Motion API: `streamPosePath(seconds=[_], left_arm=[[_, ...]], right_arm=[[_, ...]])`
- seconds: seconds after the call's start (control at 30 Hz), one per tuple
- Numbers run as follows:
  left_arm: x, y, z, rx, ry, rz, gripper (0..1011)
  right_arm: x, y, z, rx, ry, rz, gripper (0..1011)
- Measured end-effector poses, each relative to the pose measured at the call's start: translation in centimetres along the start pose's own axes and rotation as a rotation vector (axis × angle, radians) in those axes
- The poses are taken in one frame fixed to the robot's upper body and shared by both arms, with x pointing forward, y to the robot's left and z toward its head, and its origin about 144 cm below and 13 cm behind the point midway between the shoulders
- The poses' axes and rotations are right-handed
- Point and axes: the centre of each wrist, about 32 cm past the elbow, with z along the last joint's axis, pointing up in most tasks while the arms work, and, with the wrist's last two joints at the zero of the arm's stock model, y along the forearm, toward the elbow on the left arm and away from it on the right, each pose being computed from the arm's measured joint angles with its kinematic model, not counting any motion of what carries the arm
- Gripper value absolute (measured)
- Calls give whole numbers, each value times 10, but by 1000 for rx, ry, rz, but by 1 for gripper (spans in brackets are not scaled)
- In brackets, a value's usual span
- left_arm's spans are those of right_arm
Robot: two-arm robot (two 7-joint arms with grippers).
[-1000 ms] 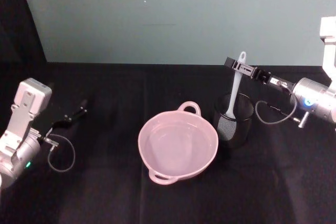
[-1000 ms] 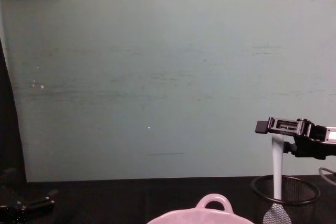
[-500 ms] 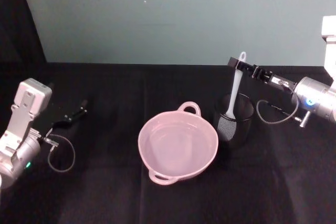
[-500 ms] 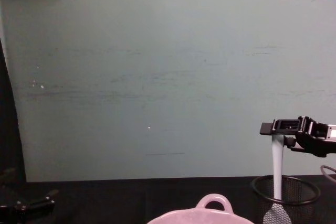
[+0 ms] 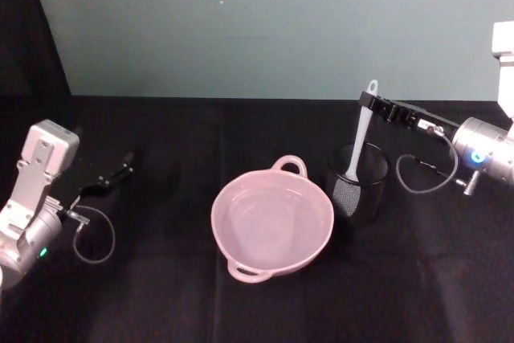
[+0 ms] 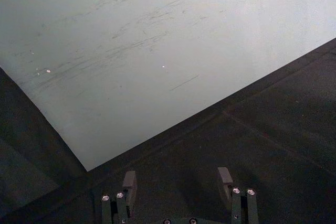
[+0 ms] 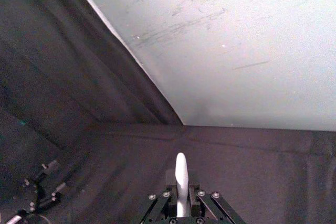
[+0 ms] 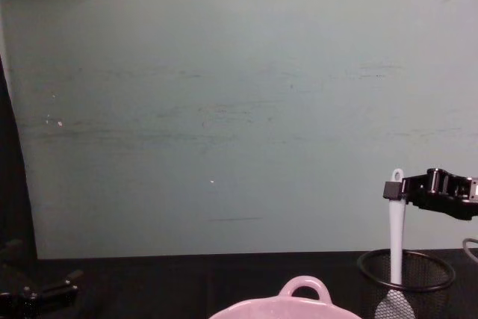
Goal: Use the one hand to pick up the spoon and stir the clear water in the bowl.
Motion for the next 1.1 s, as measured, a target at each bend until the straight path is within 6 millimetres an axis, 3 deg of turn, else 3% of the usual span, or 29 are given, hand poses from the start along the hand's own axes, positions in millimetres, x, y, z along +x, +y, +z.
streamPosePath(seconds=[0.5,1.1], left_arm=[[0,0,0,0,0,0,1005],[0,0,0,0,0,0,1005]], right_arm=[[-28,-13,12,50,-279,-11,127],[-70,-38,32,195,-380,92,127]])
